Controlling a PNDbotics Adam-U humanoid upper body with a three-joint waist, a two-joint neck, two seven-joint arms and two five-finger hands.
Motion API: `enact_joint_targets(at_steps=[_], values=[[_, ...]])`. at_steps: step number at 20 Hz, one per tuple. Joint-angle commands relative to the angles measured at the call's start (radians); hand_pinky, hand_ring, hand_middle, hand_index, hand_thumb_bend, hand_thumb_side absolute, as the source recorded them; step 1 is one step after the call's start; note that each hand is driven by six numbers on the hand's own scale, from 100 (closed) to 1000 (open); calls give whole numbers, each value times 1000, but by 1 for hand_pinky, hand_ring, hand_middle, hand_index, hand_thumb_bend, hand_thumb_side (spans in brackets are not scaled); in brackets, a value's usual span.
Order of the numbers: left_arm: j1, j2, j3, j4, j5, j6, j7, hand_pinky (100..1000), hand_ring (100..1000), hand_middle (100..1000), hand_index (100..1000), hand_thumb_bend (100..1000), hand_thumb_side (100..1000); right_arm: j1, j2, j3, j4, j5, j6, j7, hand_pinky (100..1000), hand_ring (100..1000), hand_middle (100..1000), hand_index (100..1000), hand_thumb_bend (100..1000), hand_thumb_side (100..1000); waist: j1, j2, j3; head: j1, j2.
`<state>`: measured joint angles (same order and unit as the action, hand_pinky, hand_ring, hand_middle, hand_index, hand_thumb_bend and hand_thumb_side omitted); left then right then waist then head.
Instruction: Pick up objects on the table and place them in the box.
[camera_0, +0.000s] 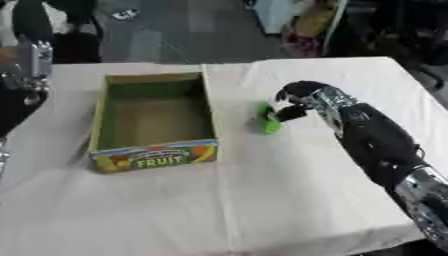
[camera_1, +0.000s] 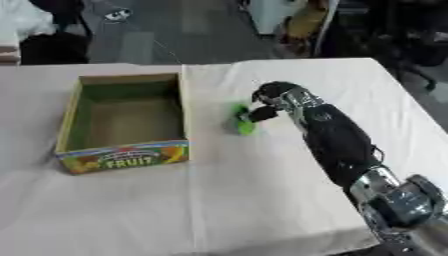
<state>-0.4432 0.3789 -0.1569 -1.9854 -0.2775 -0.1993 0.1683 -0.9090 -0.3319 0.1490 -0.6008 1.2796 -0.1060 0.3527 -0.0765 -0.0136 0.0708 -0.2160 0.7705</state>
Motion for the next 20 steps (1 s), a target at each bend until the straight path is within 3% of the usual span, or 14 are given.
enact_joint_targets(at_steps=[1, 2, 3, 4, 7, 20], values=[[-17, 10, 2, -15, 1, -4, 0, 678, 677, 860, 885, 348, 571, -36, -13, -11, 0, 4, 1, -17, 1000, 894, 816, 885, 360, 1000, 4, -7, 2, -16, -1], [-18, 10, 2, -15, 1, -4, 0, 678, 677, 859, 885, 348, 571, -37, -12, -11, 1, 3, 1, -21, 1000, 894, 813, 883, 281, 1000, 4, -6, 3, -17, -1], [-19, 9, 2, -15, 1, -4, 0, 678, 677, 859, 885, 348, 571, -39, -12, -12, 2, -2, 3, -28, 1000, 893, 814, 884, 306, 1000, 4, -5, 4, -17, -1], [-20, 9, 2, -15, 1, -4, 0, 678, 677, 859, 885, 349, 570, -40, -12, -13, 3, -6, 5, -35, 1000, 895, 808, 879, 191, 1000, 4, -5, 4, -17, -1], [-24, 7, 2, -15, 1, -5, 0, 678, 677, 859, 885, 349, 571, -44, -11, -13, 4, -23, 11, -55, 1000, 883, 797, 870, 100, 1000, 4, -2, 6, -17, -1], [-34, 1, 3, -15, 0, -6, 2, 676, 676, 859, 885, 347, 574, -51, -16, -15, 31, -104, 40, -78, 1000, 853, 772, 842, 100, 1000, 5, 14, 10, -25, -1]])
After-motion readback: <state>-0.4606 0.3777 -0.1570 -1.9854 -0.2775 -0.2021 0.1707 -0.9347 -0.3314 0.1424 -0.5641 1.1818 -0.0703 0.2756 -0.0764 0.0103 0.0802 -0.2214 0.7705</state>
